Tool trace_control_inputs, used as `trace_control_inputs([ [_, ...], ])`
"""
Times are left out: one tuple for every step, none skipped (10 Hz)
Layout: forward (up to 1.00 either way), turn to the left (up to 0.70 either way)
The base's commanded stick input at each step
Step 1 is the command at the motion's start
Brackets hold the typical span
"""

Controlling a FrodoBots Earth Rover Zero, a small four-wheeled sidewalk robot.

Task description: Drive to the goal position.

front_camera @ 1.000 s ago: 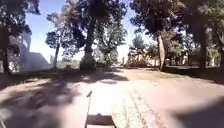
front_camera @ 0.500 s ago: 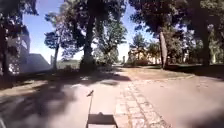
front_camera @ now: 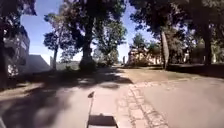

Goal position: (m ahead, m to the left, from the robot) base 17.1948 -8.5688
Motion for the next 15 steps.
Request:
trace_control_inputs([
  [0.7,0.0],
  [0.7,0.0],
  [0.7,0.0],
  [0.7,0.0],
  [0.7,0.0],
  [0.7,0.0],
  [0.7,0.0],
  [0.7,0.0],
  [0.7,0.0],
  [0.7,0.0],
  [0.7,0.0],
  [0.7,0.0],
  [0.7,0.0],
  [0.7,0.0],
  [0.7,0.0],
])
